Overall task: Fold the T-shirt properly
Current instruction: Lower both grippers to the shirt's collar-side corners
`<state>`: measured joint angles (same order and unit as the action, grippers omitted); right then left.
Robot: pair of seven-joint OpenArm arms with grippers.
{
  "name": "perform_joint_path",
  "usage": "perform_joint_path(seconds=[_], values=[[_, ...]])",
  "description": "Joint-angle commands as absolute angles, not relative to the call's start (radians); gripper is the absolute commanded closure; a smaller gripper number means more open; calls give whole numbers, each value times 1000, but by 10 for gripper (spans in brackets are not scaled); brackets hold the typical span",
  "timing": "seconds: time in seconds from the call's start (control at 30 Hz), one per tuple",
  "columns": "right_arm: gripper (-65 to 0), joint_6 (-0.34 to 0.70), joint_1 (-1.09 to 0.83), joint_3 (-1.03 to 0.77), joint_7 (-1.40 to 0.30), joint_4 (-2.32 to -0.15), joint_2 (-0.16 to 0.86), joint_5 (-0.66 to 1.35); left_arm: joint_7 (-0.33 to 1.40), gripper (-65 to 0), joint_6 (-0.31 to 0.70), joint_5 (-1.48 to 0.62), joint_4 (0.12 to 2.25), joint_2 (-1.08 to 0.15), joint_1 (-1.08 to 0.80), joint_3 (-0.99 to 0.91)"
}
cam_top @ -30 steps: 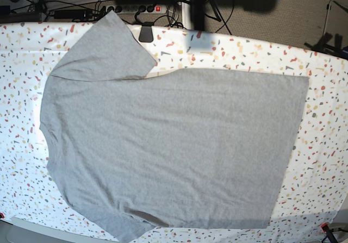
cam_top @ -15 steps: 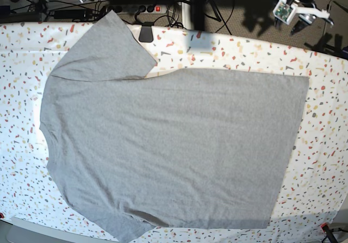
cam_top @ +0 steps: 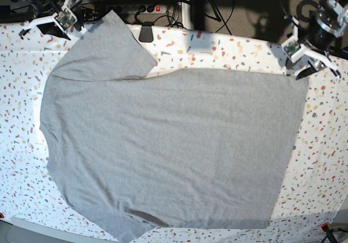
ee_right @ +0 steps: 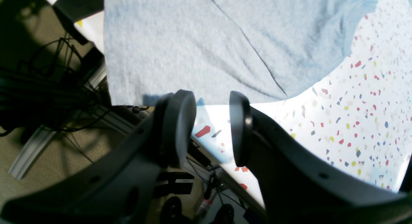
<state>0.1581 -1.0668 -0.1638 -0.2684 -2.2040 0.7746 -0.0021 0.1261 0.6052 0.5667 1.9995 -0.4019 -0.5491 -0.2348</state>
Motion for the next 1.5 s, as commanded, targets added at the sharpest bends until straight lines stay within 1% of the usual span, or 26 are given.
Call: perform_joint_path(seconds=[0.0,0.07,0.17,0.2,0.47,0.63,0.8,0.93,1.07,1.13,1.37,1.47], values=[[-225,149,-1076,-171,-255,-2222,778,-29,104,-222,603,561,1982,-426,-524,-241],[-225,149,-1076,-171,-255,-2222,768,-67,91,-222,630,561,1912,-452,-467,-241],[-225,148,-1075,-171,-254,-2222,748,-116,56,-222,698,561,1816,-493,-398,-241],[-225,148,-1075,-171,-254,-2222,741,-131,40,-222,698,561,1787,-504,-380,-241],[-225,145,-1055,-171,-249,-2222,739,-135,18,-222,698,562,1621,-513,-284,-240],[-225,141,-1013,-171,-252,-2222,739,-124,-17,-222,698,580,1609,-513,-278,-237],[-225,141,-1006,-171,-258,-2222,739,-120,-16,-248,698,580,1609,-513,-279,-189],[-225,141,-1006,-171,-299,-2222,739,-120,-16,-256,617,656,1605,-513,-279,-122],[-225,141,-1006,-171,-321,-2222,739,-120,-15,-256,570,701,1564,-514,-268,-65],[-225,141,-1006,-171,-327,-2222,739,-120,-16,-256,564,710,1533,-514,-252,-57],[-225,140,-1006,-171,-311,-2222,703,-121,-26,-255,566,707,1410,-519,-175,-57],[-225,140,-1006,-171,-312,-2222,704,-130,-56,-241,616,707,1394,-519,-169,-57]])
